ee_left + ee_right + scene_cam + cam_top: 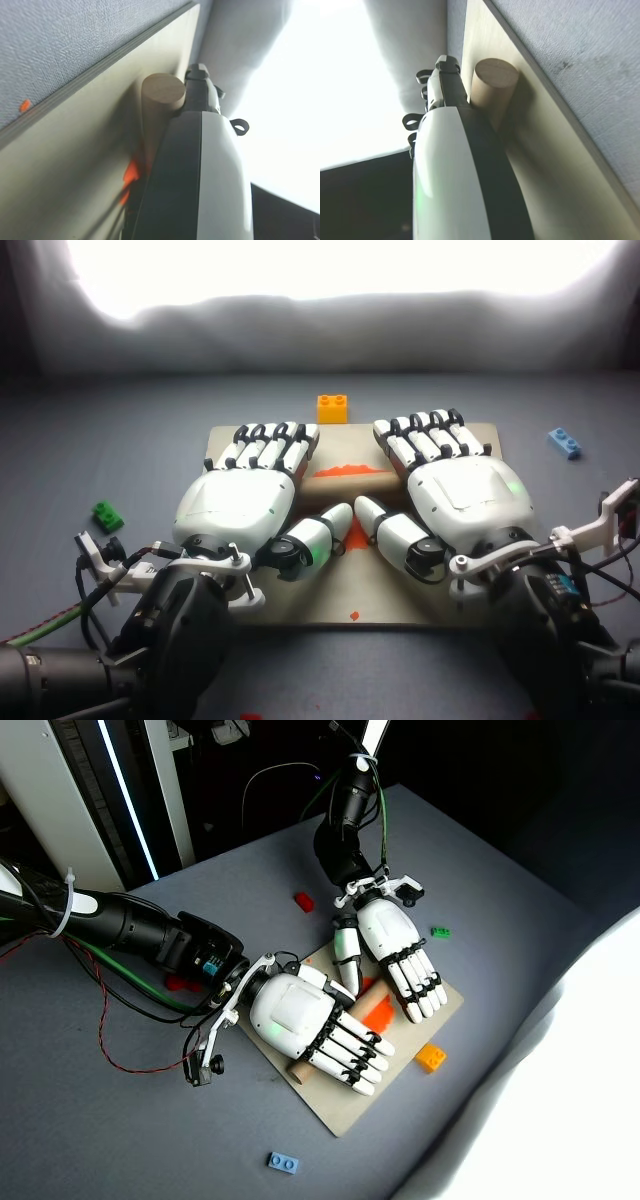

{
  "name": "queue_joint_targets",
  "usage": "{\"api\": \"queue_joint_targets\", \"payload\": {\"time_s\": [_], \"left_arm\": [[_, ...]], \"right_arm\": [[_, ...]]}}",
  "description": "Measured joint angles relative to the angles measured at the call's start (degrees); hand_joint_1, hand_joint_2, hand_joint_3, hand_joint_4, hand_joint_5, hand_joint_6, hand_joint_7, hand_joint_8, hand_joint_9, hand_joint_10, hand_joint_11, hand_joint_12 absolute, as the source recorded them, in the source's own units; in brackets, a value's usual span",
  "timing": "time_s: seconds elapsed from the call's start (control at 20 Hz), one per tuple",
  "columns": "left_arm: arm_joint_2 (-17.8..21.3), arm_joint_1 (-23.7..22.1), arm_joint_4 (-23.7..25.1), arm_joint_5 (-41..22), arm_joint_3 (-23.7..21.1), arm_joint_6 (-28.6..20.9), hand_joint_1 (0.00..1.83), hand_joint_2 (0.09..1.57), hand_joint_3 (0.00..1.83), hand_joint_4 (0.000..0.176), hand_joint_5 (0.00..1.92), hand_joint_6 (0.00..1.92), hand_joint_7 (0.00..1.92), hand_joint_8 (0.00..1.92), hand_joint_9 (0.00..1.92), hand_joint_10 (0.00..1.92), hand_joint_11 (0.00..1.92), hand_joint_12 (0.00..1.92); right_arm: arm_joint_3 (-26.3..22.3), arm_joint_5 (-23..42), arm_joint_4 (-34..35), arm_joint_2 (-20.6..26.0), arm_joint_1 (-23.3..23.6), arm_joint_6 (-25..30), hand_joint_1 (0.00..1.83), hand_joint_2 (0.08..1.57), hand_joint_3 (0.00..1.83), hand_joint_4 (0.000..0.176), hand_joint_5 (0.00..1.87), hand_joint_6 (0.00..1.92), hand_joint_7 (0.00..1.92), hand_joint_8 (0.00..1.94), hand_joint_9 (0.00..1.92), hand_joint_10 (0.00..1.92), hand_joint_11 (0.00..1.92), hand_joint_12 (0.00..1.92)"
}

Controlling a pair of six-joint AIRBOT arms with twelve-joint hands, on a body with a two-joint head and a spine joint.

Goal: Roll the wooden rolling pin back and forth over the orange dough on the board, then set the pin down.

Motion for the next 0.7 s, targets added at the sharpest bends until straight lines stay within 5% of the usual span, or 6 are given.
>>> {"api": "queue_joint_targets", "payload": {"time_s": [0.7], "left_arm": [[-0.98,-1.44,0.11,2.40,3.50,-0.66,0.00,1.43,0.00,0.000,0.00,0.00,0.00,0.00,0.00,0.00,0.00,0.00]], "right_arm": [[2.40,-1.84,1.84,-0.50,1.42,2.08,0.00,1.42,0.00,0.000,0.11,0.01,0.12,0.01,0.10,0.02,0.05,0.02]]}}
